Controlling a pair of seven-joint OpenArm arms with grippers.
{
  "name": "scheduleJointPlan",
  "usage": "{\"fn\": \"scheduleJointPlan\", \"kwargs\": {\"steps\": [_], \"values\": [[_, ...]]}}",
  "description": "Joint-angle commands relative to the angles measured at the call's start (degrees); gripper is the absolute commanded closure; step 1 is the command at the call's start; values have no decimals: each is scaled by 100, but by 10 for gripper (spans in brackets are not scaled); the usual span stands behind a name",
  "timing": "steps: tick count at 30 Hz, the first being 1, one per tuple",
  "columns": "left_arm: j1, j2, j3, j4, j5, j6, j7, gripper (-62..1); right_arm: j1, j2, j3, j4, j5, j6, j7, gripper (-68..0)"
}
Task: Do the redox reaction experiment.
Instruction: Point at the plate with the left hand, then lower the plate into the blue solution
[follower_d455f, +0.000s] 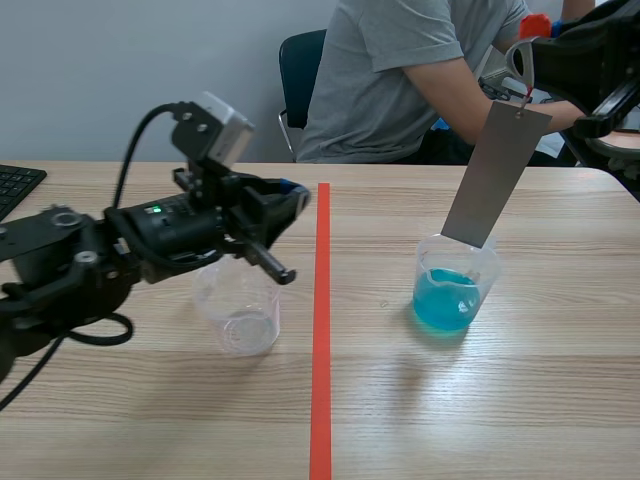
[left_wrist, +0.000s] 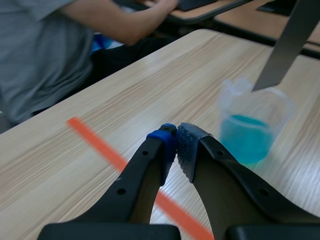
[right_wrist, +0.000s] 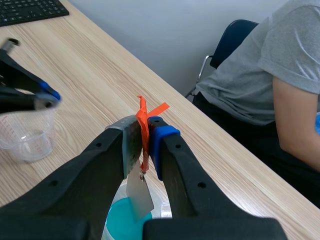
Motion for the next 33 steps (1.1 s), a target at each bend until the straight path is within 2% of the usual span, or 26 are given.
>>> {"fn": "scheduleJointPlan", "kwargs": {"steps": [1,7,12,19,26,31,33], "values": [[345,-256,-286,254,-20,37,-76,-42,129,61,22,55,79,0,83,-15],[1928,-1185,-1641,1200,-22,107,160,-42,129,61,22,55,76,0,2,-15],[3366,-1508,-2868,1508,-24,107,201,-42,129,61,22,55,74,0,-22,-15],[4850,-1449,-3967,1508,-122,107,138,-42,129,61,22,52,52,0,-17,-15],[5796,-1117,-4463,1502,-186,107,142,-42,129,52,22,26,35,0,11,-15],[6151,-793,-4693,1493,-146,107,144,-42,129,-162,22,-149,-173,33,42,-15],[6245,-671,-4756,1493,-146,107,144,-42,129,-275,22,-223,-251,127,42,-15]]}}
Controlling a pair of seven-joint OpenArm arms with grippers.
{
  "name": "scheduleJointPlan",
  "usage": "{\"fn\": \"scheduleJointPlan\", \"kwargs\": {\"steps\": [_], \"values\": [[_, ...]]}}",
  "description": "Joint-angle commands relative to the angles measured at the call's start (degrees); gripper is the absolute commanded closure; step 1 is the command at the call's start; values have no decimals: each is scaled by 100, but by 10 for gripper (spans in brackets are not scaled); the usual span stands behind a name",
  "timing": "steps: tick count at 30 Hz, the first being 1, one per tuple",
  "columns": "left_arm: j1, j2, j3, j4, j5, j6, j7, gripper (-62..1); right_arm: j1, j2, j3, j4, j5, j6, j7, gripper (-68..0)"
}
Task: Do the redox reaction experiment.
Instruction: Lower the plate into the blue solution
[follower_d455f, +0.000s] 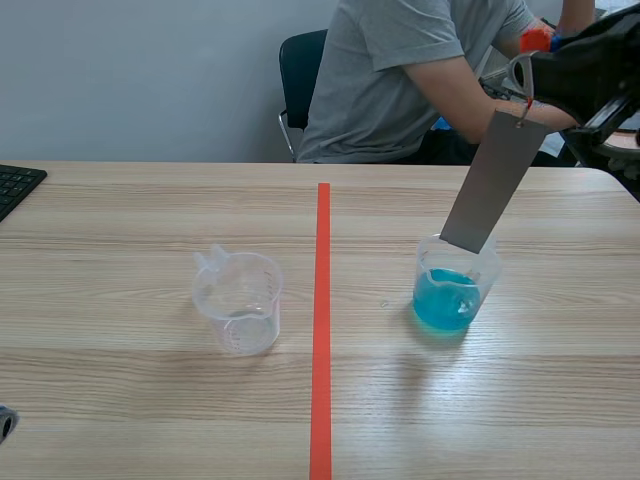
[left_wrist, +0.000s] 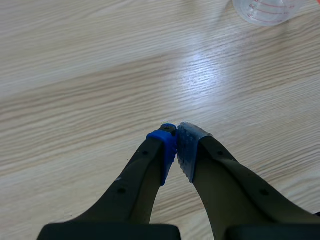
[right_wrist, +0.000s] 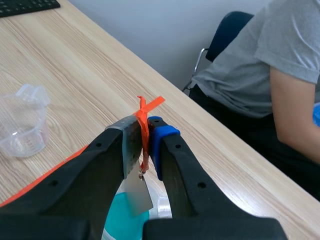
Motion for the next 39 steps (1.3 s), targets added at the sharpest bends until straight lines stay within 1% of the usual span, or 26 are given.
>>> {"fn": "scheduleJointPlan", "kwargs": {"steps": [1,5,8,14,16,17,21,24,28,32,39], "values": [[20,94,-59,42,-17,-9,-76,-42,114,-52,22,-48,39,52,63,-15],[66,229,-72,42,-20,-13,-55,-42,114,-264,22,-175,-153,70,68,-15],[63,280,-72,42,-20,-13,-42,-42,116,-426,15,-297,-328,179,103,-15],[63,278,-72,42,-20,-13,-17,-42,133,-654,-219,-741,-688,236,426,-15],[63,278,-72,42,-20,-13,-17,-42,170,-726,-278,-938,-737,262,566,-15],[63,278,-72,42,-20,-13,-15,-42,223,-772,-326,-1049,-796,319,612,-15],[63,278,-72,42,-20,-13,-15,-42,444,-931,-549,-1471,-1084,321,761,-15],[63,278,-72,42,-20,-13,-15,-42,514,-975,-686,-1731,-1099,361,890,-15],[63,278,-72,42,-20,-13,-15,-42,514,-988,-765,-1904,-1209,361,1003,-15],[63,278,-72,42,-20,-13,-15,-42,511,-1001,-778,-1982,-1401,363,1047,-15],[63,278,-72,42,-20,-13,-15,-42,511,-999,-778,-1987,-1438,363,1056,-15]]}}
